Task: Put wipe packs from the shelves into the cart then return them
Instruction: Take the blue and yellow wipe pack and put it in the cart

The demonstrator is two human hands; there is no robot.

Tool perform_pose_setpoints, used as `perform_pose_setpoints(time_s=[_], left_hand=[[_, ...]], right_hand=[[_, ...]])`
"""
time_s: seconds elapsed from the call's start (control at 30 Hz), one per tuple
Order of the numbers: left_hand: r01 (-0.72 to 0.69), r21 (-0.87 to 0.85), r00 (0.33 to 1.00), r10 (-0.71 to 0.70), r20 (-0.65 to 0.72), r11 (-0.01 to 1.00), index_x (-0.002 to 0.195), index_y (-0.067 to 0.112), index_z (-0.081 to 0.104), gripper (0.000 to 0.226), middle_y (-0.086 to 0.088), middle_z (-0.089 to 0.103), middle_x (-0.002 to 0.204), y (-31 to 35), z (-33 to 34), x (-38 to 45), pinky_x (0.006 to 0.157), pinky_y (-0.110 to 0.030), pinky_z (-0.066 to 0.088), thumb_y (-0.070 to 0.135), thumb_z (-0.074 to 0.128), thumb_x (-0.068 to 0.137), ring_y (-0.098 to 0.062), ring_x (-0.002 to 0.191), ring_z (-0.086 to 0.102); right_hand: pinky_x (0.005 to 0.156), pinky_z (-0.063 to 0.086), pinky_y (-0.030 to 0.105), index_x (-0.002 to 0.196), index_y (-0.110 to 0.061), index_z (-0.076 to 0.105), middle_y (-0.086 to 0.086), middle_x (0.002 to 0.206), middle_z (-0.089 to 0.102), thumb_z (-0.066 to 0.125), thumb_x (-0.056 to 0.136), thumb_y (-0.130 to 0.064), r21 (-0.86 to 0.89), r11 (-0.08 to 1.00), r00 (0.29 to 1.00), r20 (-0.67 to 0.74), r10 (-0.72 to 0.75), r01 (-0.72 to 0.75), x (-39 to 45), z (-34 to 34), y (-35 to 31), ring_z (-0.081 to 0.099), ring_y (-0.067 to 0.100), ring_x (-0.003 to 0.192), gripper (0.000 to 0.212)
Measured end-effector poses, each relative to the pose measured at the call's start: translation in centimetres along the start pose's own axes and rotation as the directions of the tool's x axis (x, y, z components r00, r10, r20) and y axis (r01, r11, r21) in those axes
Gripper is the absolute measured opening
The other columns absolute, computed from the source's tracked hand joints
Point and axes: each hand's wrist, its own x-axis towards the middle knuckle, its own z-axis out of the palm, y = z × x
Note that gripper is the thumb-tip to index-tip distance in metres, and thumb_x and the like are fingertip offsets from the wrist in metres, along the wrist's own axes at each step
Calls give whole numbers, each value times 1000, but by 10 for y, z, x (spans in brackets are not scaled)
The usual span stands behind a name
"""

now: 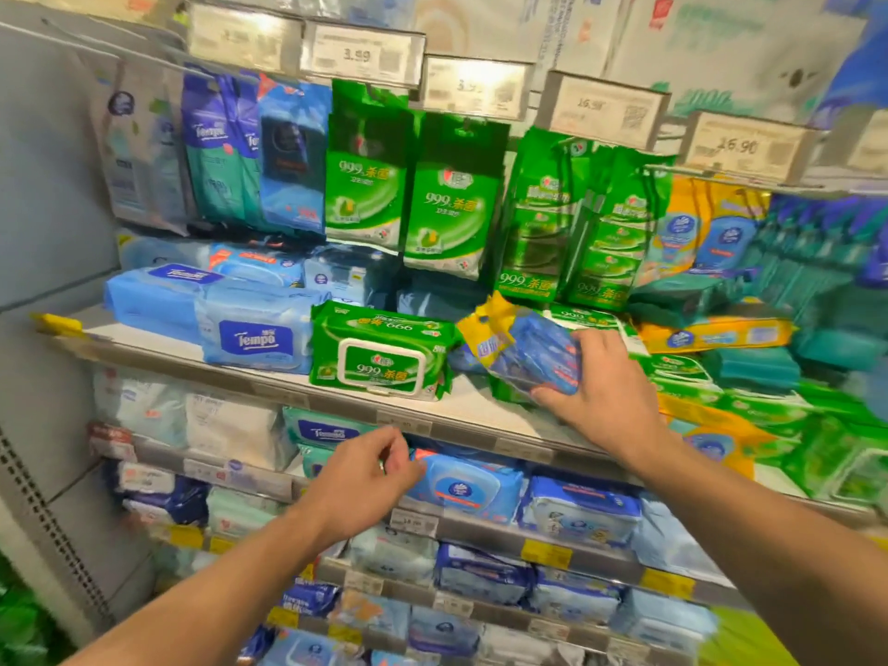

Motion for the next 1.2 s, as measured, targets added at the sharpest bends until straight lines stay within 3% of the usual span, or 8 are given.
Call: perform_pose_setpoints(time_s=[0.17, 0.33, 0.43, 0.57, 0.67, 0.83, 0.93, 1.2], left_hand=[[109, -469, 994, -103, 38, 877, 108, 21, 58, 21, -2, 64, 102, 57, 54, 13, 67, -20, 46, 39, 57, 98, -17, 86, 66], [150, -789, 988, -70, 135, 595, 133, 21, 54, 64, -8, 69, 125, 115, 118, 23, 88, -40, 55, 55, 71, 81, -24, 108, 70], [150, -819, 985, -15, 170, 554, 127, 20, 60, 52, -15, 71, 119, 126, 146, 16, 97, -58, 52, 42, 73, 82, -37, 110, 68], [175, -856, 983, -40, 178, 486, 129, 15, 60, 43, -19, 72, 117, 129, 167, 11, 88, -56, 57, 33, 61, 90, -43, 106, 68], [186, -849, 981, -43, 190, 495, 127, 18, 62, 47, -18, 71, 118, 128, 174, 11, 90, -59, 55, 36, 64, 84, -41, 105, 69], [160, -807, 982, -12, 186, 569, 126, 24, 62, 47, -11, 73, 118, 121, 172, 14, 91, -50, 56, 43, 68, 84, -33, 105, 71], [142, -801, 985, -2, 173, 582, 126, 26, 62, 45, -9, 74, 116, 117, 165, 14, 88, -48, 57, 43, 65, 84, -31, 104, 72], [145, -799, 989, -62, 135, 583, 126, 27, 62, 45, -11, 72, 119, 102, 141, 12, 93, -60, 53, 43, 66, 84, -36, 106, 70]], right_hand=[[71, 47, 24, 99, -25, 54, -11, 98, 63, 80, 71, -56, 584, 770, 959, 57, 277, -257, -50, -25, 1, 62, 4, 84, 49], [68, 53, 22, 97, -27, 61, -9, 93, 72, 73, 82, -49, 754, 536, 912, 210, 351, -380, -107, -14, 6, 68, -5, 75, 30], [62, 43, 10, 104, -24, 61, -6, 98, 67, 54, 95, -46, 631, 713, 947, 127, 294, -306, -125, -11, 25, 61, -8, 76, 26], [79, 47, 34, 97, -19, 58, -2, 94, 61, 32, 92, -45, 380, 896, 961, 232, 149, -231, -135, -15, 60, 53, 11, 83, 37], [72, 47, 35, 95, -9, 66, 7, 87, 68, 39, 93, -24, 566, 709, 907, 283, 312, -421, -135, -25, 86, 62, 25, 79, 31], [68, 49, 33, 97, -18, 60, -5, 78, 61, 63, 88, -32, 435, 667, 796, 297, 528, -605, -123, -23, 144, 59, 15, 73, 17], [76, 42, 26, 111, -16, 59, -2, 98, 55, 73, 80, -29, 203, 846, 870, 132, 476, -494, -102, -24, 174, 57, 19, 92, 36], [89, 53, 41, 112, -14, 52, 3, 107, 58, 90, 51, -54, 112, 661, 650, 362, 668, -742, -61, -27, 218, 61, 29, 106, 83]])
